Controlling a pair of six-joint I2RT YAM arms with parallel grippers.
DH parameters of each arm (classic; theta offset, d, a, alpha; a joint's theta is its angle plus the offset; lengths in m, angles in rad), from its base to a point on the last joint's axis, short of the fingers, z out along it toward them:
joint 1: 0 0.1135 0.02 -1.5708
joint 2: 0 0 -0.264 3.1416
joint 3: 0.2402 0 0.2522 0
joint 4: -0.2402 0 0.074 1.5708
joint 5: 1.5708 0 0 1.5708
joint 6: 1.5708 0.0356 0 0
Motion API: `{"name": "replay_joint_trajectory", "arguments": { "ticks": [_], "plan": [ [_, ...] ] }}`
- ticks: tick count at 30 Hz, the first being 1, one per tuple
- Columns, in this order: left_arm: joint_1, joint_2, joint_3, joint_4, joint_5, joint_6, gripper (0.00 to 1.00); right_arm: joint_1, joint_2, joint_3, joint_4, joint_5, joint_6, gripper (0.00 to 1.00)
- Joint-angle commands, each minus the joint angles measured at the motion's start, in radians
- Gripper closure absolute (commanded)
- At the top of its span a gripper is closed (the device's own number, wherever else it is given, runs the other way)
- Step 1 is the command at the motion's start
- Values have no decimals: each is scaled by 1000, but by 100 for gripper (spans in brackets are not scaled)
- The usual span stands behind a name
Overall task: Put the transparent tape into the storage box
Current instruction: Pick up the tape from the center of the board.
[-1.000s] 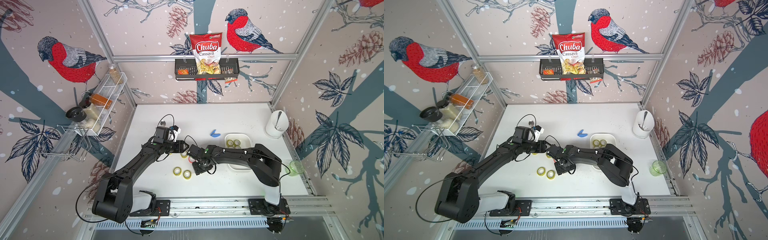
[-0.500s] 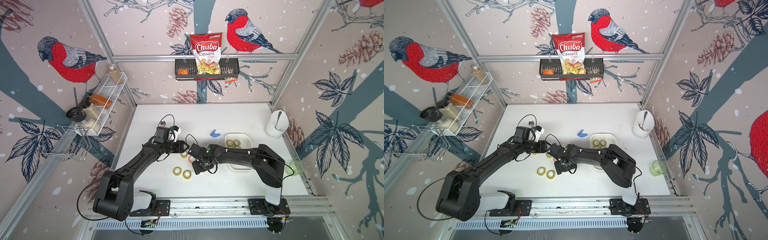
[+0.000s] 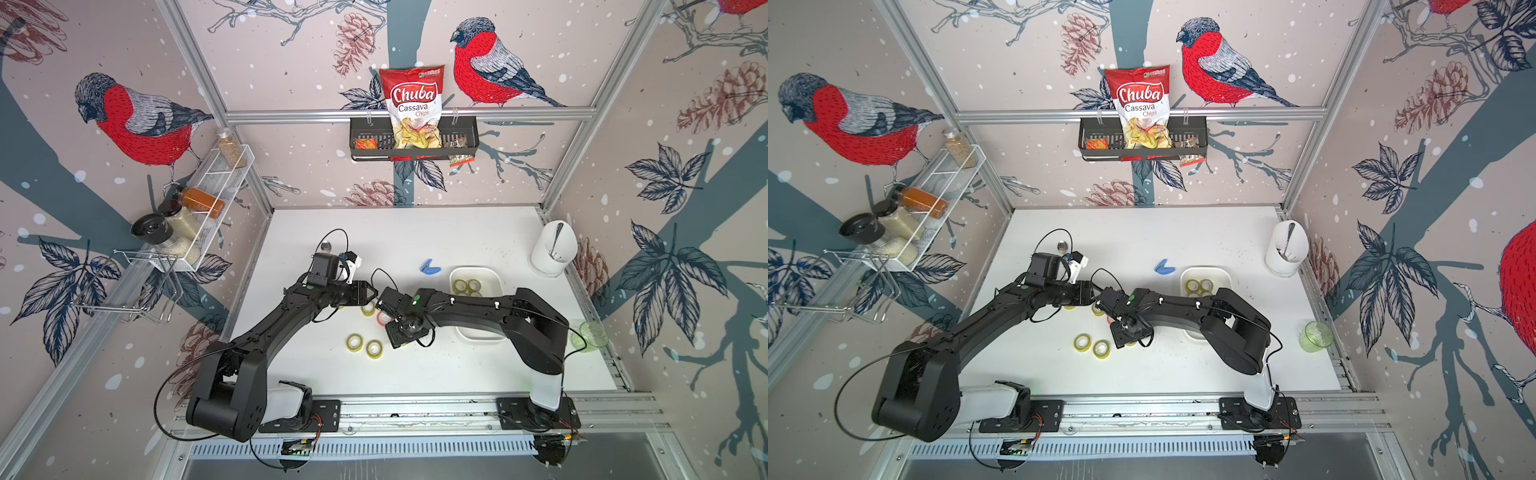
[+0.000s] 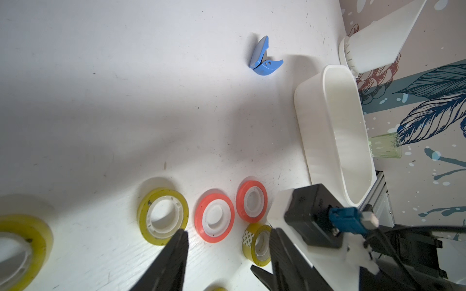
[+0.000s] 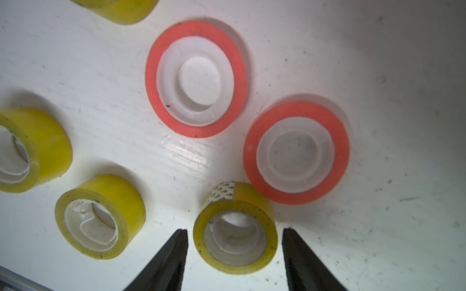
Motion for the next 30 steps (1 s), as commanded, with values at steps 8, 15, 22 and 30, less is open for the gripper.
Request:
{"name": "replay_joint_trajectory", "arguments": {
  "ticks": [8, 15, 22, 30],
  "plan": [
    [4, 1, 1, 26, 13, 6, 43, -6, 14, -7, 4, -2, -19, 37],
    [4, 3, 2, 25, 14, 10, 43, -29, -30, -16, 8, -9, -16, 48],
    [-5, 12, 7, 55, 116, 32, 44, -50, -142, -21, -27, -6, -1, 49],
    [-99, -19, 20, 69, 112, 61, 43, -158, -322, -76, -18, -49, 19, 49]
  ]
}}
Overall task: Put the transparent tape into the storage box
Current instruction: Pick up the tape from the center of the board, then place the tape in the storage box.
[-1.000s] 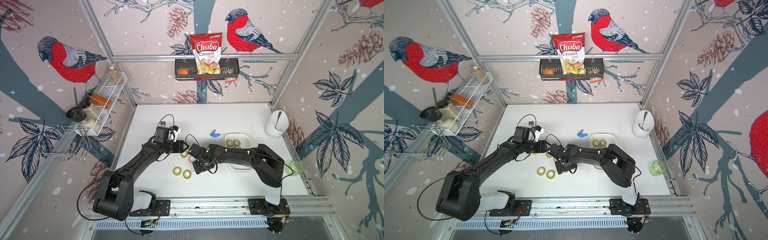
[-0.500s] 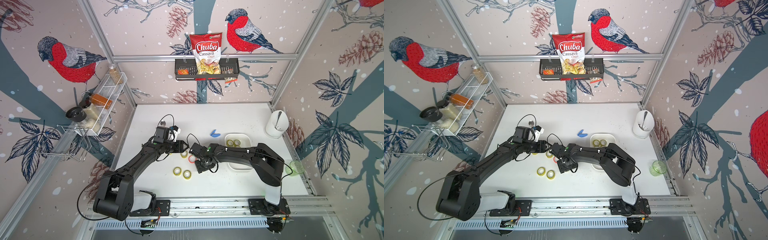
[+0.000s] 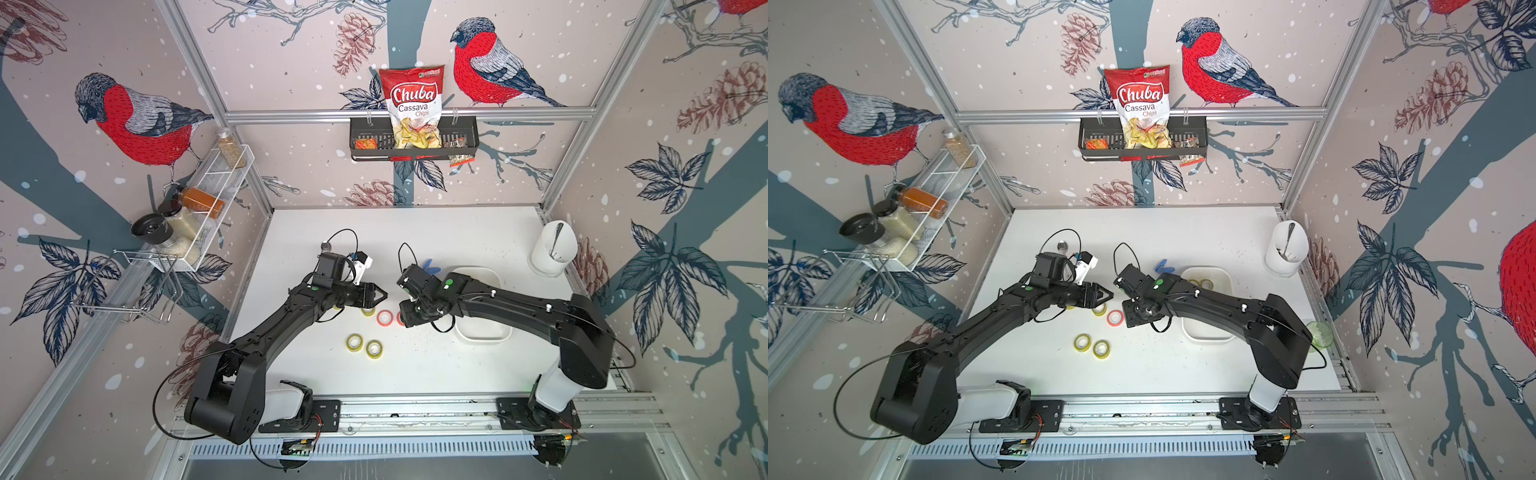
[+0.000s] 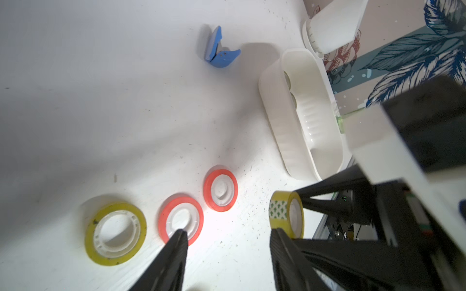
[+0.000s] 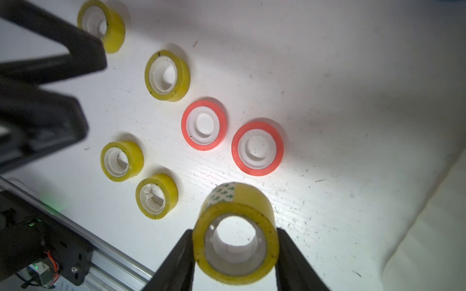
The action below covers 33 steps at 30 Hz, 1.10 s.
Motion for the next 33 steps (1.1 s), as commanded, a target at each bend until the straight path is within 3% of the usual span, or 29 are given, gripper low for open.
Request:
{"name": "replay_joint_trajectory", "arguments": {
  "ticks": [1, 11, 20, 26, 33],
  "plan": [
    [-28, -9, 13, 38, 27, 29, 43, -51, -68, -32, -10, -28, 23, 49],
    [-136, 56, 122, 24, 50, 82, 43, -315, -285, -231, 17, -77, 3, 50],
    [-158, 174, 228, 36, 98, 108, 44, -544, -420, -381, 21, -99, -51, 50],
    [-181, 240, 313, 53, 151, 160, 44, -644, -416, -449, 58, -147, -81, 51],
    [-195, 253, 299, 66, 181, 183, 44, -656, -330, -439, 80, -178, -100, 50]
  ]
}}
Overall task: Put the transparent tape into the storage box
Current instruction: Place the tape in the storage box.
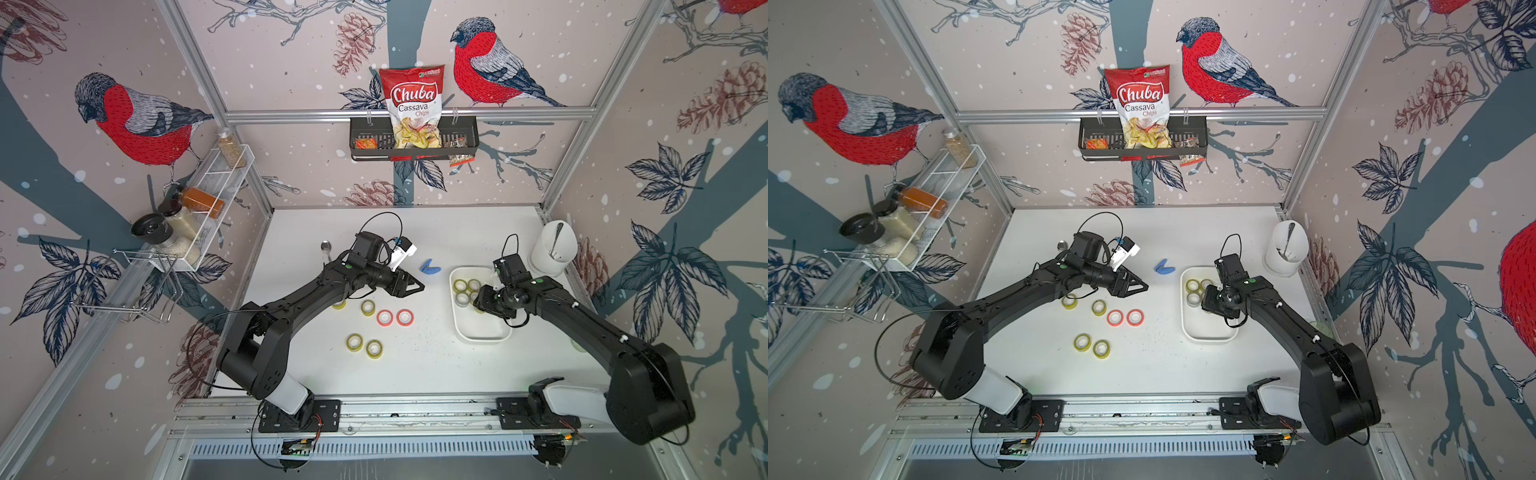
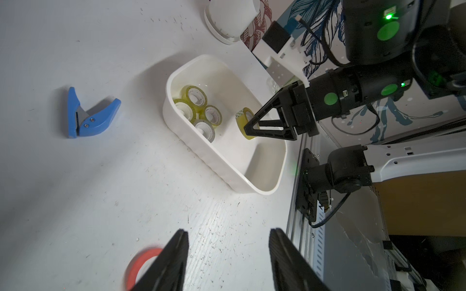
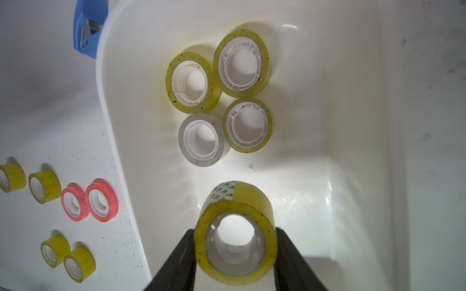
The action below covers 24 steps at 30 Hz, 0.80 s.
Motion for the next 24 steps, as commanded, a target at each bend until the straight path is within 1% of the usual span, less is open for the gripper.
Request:
{"name": "replay_joint_trajectory", "arguments": {
  "ticks": [1, 6, 13, 24],
  "plan": [
    [-5, -1, -6, 27, 27, 31, 44, 0, 28, 5, 32, -32, -15, 50],
    [-4, 4, -3, 30, 22, 33, 43, 14, 96, 4, 61, -46, -18, 50],
    [-4, 16, 3, 25, 33, 27, 44, 60, 191, 28, 88, -43, -18, 50],
    [-5, 17, 14, -4, 12, 40, 44, 118, 231, 44, 75, -27, -3, 49]
  ]
}}
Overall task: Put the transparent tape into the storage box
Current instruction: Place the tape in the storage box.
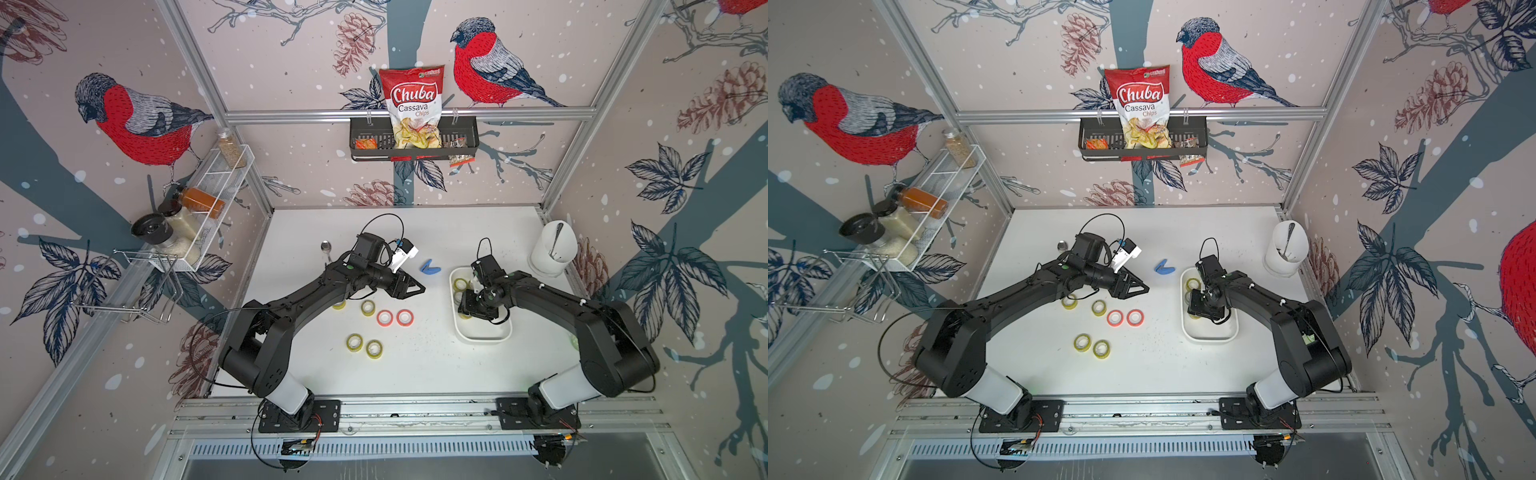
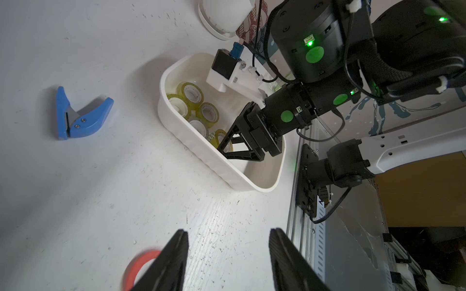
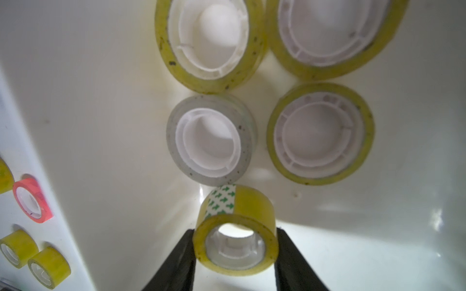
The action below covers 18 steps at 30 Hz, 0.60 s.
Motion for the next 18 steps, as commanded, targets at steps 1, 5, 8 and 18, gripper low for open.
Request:
{"name": "replay_joint_trajectory", "arguments": {
  "ticks": [1, 5, 8, 18],
  "plan": [
    [-2, 5, 13, -9, -4, 19, 44, 18, -1, 6, -10, 10, 4, 49],
    [-3, 8, 16, -14, -11, 21, 44, 31, -25, 8, -21, 28, 18, 49],
    [-2, 10, 19, -20, -15, 21, 44, 34, -40, 9, -35, 33, 23, 50],
    [-2, 11, 22, -29, -26, 27, 44, 34, -23, -8, -34, 28, 11, 47]
  ]
}}
